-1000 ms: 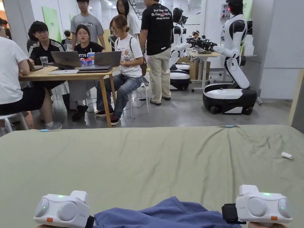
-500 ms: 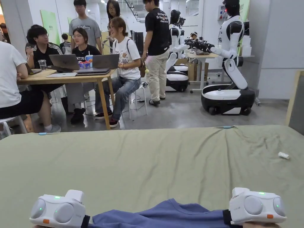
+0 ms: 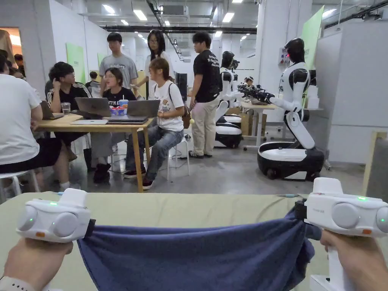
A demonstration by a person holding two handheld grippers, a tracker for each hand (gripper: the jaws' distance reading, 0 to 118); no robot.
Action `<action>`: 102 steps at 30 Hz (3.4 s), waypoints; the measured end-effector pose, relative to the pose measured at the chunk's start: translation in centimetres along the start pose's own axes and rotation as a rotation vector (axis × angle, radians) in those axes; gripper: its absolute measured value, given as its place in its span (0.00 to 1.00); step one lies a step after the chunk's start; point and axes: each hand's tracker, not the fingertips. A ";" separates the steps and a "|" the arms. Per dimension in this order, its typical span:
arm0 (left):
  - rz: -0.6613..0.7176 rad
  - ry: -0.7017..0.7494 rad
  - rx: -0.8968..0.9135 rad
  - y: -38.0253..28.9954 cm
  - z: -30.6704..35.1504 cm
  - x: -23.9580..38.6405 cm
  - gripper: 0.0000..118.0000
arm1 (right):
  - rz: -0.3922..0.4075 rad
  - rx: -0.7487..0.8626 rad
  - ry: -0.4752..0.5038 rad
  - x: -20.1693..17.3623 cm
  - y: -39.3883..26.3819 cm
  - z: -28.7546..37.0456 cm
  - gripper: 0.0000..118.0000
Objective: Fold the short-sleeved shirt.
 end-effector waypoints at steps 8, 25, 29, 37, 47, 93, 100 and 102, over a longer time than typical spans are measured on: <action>0.078 0.005 0.175 9.1 0.5 -1.4 0.00 | 0.051 0.175 -0.026 0.0 9.0 -0.4 0.03; 0.055 0.005 0.125 8.1 -7.1 2.2 0.00 | 0.026 0.134 -0.093 2.4 4.5 -7.8 0.03; 0.074 -0.016 0.097 6.0 -6.2 2.2 0.01 | 0.001 0.105 -0.086 3.1 2.9 -6.8 0.03; 0.097 -0.088 -0.005 -2.8 0.8 1.8 0.01 | 0.021 0.005 -0.086 3.4 -5.2 0.8 0.03; 0.111 -0.133 -0.330 -25.5 3.1 1.8 0.01 | 0.134 -0.324 -0.058 2.8 -25.2 6.9 0.03; 0.246 -0.232 -0.478 -27.9 0.6 -1.9 0.81 | 0.163 -0.012 0.113 -10.2 -16.0 4.7 0.00; 0.107 -0.245 -0.550 -28.6 -1.0 1.8 0.24 | 0.158 -0.047 0.089 -9.1 -16.6 3.4 0.00; 0.082 -0.254 -0.528 -28.2 -0.7 2.2 0.03 | 0.162 -0.054 0.083 -8.7 -16.4 3.2 0.00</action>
